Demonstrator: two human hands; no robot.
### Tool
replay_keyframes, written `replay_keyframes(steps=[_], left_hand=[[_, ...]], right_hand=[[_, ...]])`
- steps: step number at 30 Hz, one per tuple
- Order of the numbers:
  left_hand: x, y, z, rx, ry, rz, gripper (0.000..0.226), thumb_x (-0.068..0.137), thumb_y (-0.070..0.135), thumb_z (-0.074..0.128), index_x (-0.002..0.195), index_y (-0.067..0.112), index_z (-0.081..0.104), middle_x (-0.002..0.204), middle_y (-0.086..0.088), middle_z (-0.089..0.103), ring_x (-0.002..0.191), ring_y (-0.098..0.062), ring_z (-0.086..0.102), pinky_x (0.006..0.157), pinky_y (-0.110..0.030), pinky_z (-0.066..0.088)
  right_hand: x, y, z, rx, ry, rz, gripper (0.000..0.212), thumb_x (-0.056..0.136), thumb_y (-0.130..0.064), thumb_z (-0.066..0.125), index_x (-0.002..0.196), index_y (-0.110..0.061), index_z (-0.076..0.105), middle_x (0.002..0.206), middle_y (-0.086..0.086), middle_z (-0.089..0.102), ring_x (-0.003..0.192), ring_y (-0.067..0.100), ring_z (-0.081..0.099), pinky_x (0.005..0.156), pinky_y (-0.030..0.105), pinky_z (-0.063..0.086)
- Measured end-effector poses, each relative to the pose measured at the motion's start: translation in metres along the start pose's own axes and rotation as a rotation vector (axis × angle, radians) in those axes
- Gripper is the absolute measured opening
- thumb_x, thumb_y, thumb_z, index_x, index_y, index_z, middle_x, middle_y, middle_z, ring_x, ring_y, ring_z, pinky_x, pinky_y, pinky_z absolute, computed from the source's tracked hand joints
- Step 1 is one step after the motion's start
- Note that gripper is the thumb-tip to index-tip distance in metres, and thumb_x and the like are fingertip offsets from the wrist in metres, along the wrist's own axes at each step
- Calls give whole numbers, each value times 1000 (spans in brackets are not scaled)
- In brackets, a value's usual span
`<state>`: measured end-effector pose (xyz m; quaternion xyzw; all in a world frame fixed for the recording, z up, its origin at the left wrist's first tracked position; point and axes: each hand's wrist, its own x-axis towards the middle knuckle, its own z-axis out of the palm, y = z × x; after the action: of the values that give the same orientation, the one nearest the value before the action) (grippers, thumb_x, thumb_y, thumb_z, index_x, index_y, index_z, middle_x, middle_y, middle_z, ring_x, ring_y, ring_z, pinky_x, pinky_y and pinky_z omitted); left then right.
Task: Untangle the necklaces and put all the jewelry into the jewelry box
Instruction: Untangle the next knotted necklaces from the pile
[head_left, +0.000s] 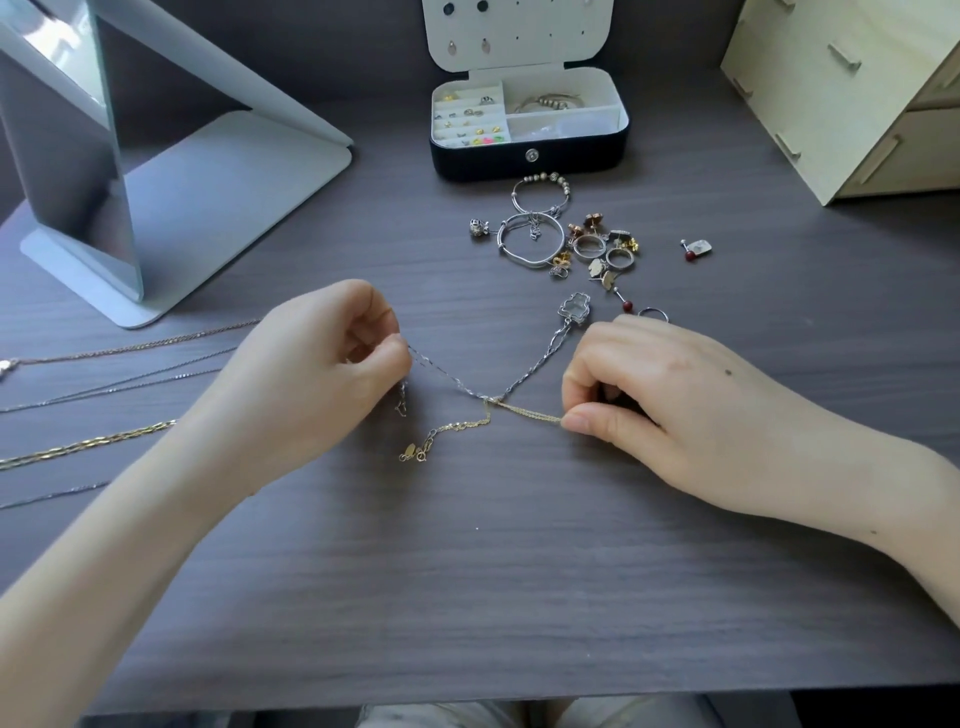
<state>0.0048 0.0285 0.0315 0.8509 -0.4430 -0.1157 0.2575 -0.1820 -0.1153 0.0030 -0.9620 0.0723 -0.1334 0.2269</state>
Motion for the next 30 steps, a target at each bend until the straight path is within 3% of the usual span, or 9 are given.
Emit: replay_keyframes(steps=[5, 7, 9, 14, 18, 22, 26, 30], left_hand=[[4, -3, 4, 109, 34, 47, 9, 81, 22, 53, 72, 22, 52, 71, 9, 56, 59, 2, 47, 53, -11, 32], [4, -4, 6, 165, 52, 63, 8, 81, 22, 54, 74, 21, 52, 73, 9, 54, 66, -4, 48, 56, -16, 31], [3, -5, 8, 223, 90, 103, 5, 82, 21, 56, 80, 18, 53, 78, 6, 52, 74, -15, 49, 60, -24, 26], [-1, -4, 13, 281, 199, 204, 19, 83, 19, 61, 98, 9, 54, 88, -4, 54, 85, -30, 53, 72, -22, 25], [1, 0, 14, 223, 168, 150, 8, 85, 18, 61, 87, 12, 57, 83, -2, 62, 81, -26, 57, 69, -29, 32], [8, -3, 14, 217, 189, 104, 11, 85, 18, 63, 79, 14, 54, 72, 6, 55, 74, -22, 53, 61, -26, 23], [10, 0, 11, 201, 195, 191, 13, 81, 17, 65, 81, 18, 51, 72, 8, 49, 69, -17, 46, 59, -24, 20], [0, 11, 10, 32, -58, 309, 9, 76, 36, 61, 81, 31, 66, 80, 13, 54, 73, 0, 50, 65, -9, 33]], right_hand=[[0, -1, -4, 68, -6, 36, 18, 83, -44, 37, 78, -29, 46, 72, -21, 45, 78, 0, 43, 72, 12, 34], [0, -1, -4, 82, -3, 51, 19, 83, -44, 38, 79, -28, 47, 71, -21, 45, 78, -4, 44, 72, 8, 34], [0, -1, -4, 97, -1, 63, 19, 84, -44, 38, 79, -28, 48, 71, -21, 46, 78, -5, 45, 71, 7, 34], [1, -4, -7, 138, -13, 97, 11, 87, -39, 47, 78, -33, 45, 69, -19, 48, 73, -6, 45, 68, 8, 34], [1, -6, -9, 146, -25, 109, 9, 86, -30, 50, 79, -26, 50, 66, -17, 51, 67, -7, 46, 64, 6, 34], [1, -6, -10, 126, -35, 97, 9, 86, -28, 51, 78, -23, 51, 66, -18, 51, 68, -6, 46, 64, 6, 34], [1, -5, -10, 128, -37, 99, 9, 86, -29, 51, 78, -25, 51, 66, -18, 51, 69, -2, 47, 65, 8, 35], [1, -4, -9, 137, -34, 102, 9, 86, -29, 52, 78, -24, 52, 66, -18, 50, 68, -2, 47, 64, 8, 34]])
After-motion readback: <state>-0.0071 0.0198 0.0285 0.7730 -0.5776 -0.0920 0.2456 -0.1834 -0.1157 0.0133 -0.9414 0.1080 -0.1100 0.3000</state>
